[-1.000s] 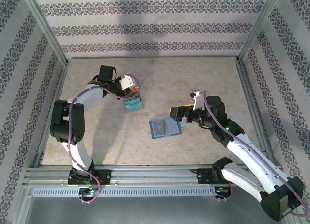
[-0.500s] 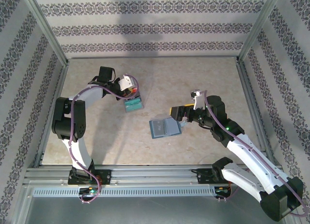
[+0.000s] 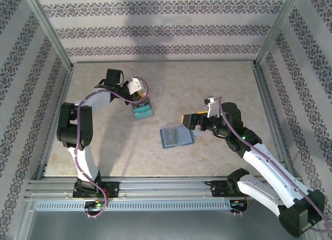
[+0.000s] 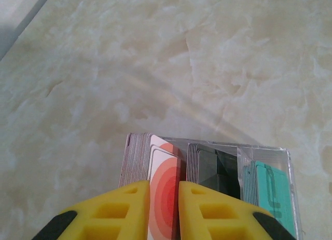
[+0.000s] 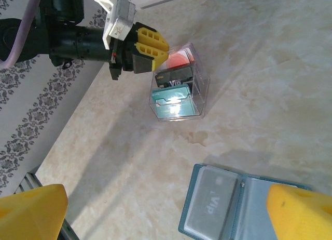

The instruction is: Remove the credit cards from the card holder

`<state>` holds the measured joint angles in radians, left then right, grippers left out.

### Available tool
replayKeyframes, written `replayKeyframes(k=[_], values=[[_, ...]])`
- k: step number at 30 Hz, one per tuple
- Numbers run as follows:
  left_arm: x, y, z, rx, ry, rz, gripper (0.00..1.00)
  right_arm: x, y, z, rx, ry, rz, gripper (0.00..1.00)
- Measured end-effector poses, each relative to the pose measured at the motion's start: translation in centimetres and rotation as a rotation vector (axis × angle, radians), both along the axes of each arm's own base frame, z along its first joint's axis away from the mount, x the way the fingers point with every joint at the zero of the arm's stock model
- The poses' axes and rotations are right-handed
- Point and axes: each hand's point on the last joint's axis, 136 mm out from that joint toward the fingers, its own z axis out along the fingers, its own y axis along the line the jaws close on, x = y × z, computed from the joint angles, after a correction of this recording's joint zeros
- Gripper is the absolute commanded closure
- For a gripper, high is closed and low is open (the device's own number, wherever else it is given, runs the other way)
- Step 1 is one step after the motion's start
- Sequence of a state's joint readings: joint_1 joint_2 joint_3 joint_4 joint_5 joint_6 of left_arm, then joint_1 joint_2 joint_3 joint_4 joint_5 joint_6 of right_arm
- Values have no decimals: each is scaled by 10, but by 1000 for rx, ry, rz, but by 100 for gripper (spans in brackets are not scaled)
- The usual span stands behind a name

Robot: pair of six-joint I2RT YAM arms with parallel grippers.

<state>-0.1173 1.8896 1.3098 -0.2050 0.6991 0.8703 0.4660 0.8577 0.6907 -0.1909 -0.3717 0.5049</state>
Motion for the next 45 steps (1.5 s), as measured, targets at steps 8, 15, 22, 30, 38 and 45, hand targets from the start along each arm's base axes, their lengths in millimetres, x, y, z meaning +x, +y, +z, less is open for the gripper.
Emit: replayKeyframes(k=[8,15,22,30,38,45], values=[[-3,1,41,-53,-42,53,62,2,0,-8,-12,31,-17,17],[-7,7,105,-174,-110,197,39,4,13,-39,-171,136,-38,22],[-25,24,106,-307,-36,435,1,11,32,-72,-394,220,-55,26],[-55,50,80,-459,87,709,0,8,54,-117,-619,312,-28,36],[-91,59,53,-550,181,885,0,-5,68,-161,-752,397,17,40],[-107,62,45,-573,193,944,1,-12,74,-182,-822,437,43,41]])
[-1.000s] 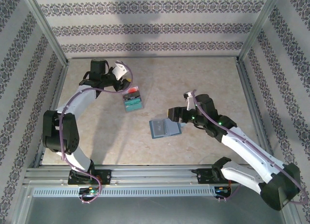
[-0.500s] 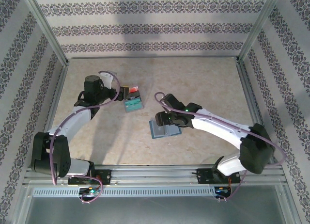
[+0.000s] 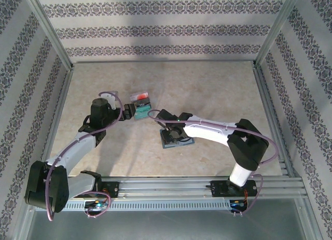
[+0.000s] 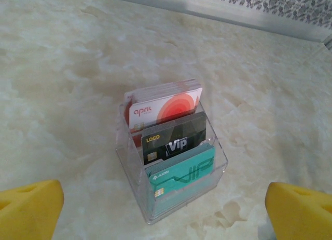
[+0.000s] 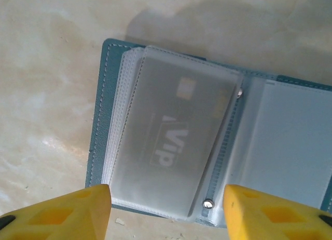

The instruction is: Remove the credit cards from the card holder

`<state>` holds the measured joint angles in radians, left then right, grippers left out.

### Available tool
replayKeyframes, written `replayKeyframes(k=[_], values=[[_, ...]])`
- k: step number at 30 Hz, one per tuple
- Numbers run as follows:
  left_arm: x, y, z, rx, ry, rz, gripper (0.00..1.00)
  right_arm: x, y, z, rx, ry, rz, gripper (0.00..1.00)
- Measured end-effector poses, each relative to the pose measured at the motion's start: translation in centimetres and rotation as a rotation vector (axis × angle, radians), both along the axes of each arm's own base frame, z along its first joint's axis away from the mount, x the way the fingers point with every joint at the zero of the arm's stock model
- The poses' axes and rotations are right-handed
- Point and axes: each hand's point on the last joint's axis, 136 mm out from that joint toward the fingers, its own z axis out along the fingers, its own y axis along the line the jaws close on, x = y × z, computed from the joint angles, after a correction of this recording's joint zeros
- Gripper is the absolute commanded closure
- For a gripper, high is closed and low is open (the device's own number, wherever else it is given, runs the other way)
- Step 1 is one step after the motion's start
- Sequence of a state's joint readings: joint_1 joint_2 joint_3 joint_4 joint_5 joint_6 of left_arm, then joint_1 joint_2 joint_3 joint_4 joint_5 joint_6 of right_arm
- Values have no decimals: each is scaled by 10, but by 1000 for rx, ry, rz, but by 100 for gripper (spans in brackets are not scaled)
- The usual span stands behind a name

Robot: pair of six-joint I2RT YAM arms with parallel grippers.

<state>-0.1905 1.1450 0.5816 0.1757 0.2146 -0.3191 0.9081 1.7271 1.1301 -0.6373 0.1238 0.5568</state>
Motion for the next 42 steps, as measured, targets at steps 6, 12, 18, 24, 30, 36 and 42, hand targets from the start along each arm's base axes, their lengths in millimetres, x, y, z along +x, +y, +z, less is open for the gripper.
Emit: replayKeyframes(k=[6,12,18,24,30,36,42], values=[[-4,6,1,-9,-5,36,1,-2,0,-12,-27,25,-10,42],[-3,7,0,-13,1,47,1,-2,5,-16,-32,30,-3,41],[-3,7,-1,-17,3,49,1,-1,6,-20,-39,36,-3,39],[-3,7,-1,-17,3,48,1,-2,6,-27,-53,47,-3,46],[-4,6,-1,-19,3,45,1,-2,6,-27,-51,47,-7,57],[-4,6,0,-19,4,45,1,-1,9,-26,-36,50,-6,70],[-4,5,1,-21,4,39,0,-4,22,-25,28,74,4,76]])
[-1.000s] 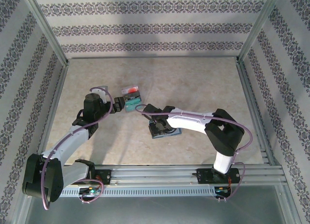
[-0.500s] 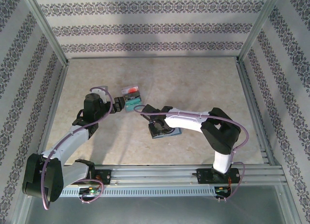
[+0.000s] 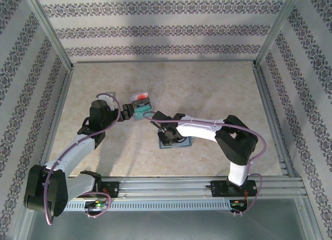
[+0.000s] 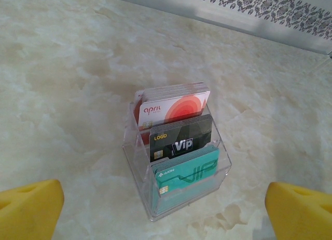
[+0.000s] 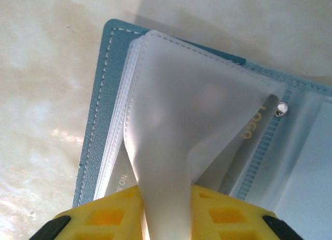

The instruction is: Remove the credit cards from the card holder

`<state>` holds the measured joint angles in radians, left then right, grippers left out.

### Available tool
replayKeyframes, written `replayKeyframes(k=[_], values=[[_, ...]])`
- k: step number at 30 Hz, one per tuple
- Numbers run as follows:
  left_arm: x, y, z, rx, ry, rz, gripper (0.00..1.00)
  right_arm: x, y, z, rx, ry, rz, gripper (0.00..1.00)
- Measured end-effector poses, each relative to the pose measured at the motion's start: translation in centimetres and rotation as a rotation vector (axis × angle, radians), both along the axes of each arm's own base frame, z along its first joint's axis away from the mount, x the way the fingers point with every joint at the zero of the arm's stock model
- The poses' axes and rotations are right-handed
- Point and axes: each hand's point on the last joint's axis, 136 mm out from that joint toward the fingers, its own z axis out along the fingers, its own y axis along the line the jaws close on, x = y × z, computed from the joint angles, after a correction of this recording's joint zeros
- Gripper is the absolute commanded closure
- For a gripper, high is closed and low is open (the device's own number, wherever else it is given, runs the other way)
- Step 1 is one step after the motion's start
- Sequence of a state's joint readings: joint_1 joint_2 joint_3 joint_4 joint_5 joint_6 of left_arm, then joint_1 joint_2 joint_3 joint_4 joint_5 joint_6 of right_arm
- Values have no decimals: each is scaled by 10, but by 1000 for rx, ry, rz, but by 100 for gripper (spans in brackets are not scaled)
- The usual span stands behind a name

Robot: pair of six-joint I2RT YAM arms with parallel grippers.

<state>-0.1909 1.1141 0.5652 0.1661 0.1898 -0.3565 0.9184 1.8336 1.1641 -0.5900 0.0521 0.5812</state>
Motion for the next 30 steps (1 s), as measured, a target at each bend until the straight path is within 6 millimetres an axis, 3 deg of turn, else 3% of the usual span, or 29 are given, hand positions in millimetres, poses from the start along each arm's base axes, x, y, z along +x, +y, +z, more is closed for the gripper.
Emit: replayKeyframes(k=[7,13,19,30], values=[[-4,-12,17,12,-27,-30,1,-1,0,4,8,1,-7,72],[-10,-26,27,49,-53,-56,1,3,-15,15,-23,-32,-46,68],[-13,-23,25,71,-43,-40,0,8,-35,24,-30,-58,-97,68],[-22,-24,28,94,-40,-38,0,3,-80,6,-91,-21,-184,68]])
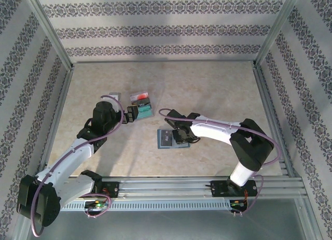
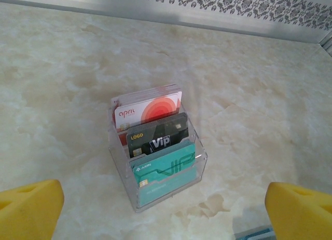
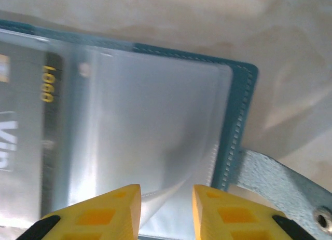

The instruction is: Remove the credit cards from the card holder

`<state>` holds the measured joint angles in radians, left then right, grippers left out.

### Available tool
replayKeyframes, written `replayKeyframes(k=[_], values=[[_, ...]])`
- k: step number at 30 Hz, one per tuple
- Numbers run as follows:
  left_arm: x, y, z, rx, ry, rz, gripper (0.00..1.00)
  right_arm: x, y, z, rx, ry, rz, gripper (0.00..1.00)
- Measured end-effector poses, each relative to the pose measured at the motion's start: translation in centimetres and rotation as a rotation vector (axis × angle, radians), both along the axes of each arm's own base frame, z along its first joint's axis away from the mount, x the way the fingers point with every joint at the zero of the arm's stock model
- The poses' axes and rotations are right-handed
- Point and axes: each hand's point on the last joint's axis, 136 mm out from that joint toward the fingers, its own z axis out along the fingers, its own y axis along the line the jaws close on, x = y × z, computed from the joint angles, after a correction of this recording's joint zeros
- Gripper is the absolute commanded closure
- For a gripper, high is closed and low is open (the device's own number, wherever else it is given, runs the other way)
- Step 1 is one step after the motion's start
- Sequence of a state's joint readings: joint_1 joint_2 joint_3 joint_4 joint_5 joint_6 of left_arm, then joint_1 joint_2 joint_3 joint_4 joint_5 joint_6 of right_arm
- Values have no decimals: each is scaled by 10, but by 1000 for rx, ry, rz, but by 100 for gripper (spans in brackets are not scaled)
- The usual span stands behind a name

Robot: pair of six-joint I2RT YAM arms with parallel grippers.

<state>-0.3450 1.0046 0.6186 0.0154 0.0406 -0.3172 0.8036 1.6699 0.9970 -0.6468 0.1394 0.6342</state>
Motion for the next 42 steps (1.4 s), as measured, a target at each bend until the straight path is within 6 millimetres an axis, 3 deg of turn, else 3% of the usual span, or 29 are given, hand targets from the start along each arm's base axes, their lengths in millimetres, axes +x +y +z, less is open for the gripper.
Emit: replayKeyframes(k=[10,15,19,25,32,36,42], values=[[-22,-34,-13,69,37,-89,16,1,-27,8,25,-26,-86,68],[-34,-52,-20,97,54,-133,24,3,-34,25,67,-71,-111,67],[-45,-65,-38,107,101,-170,37,6,-36,42,131,-120,-133,66],[-64,-87,-84,143,229,-233,47,13,-19,59,305,-148,-150,70],[-79,-108,-132,221,346,-295,57,16,14,53,487,-98,-139,72],[-80,-116,-145,240,380,-309,60,16,26,40,543,-49,-142,74],[-76,-131,-143,225,371,-335,63,21,40,29,594,-13,-135,75]])
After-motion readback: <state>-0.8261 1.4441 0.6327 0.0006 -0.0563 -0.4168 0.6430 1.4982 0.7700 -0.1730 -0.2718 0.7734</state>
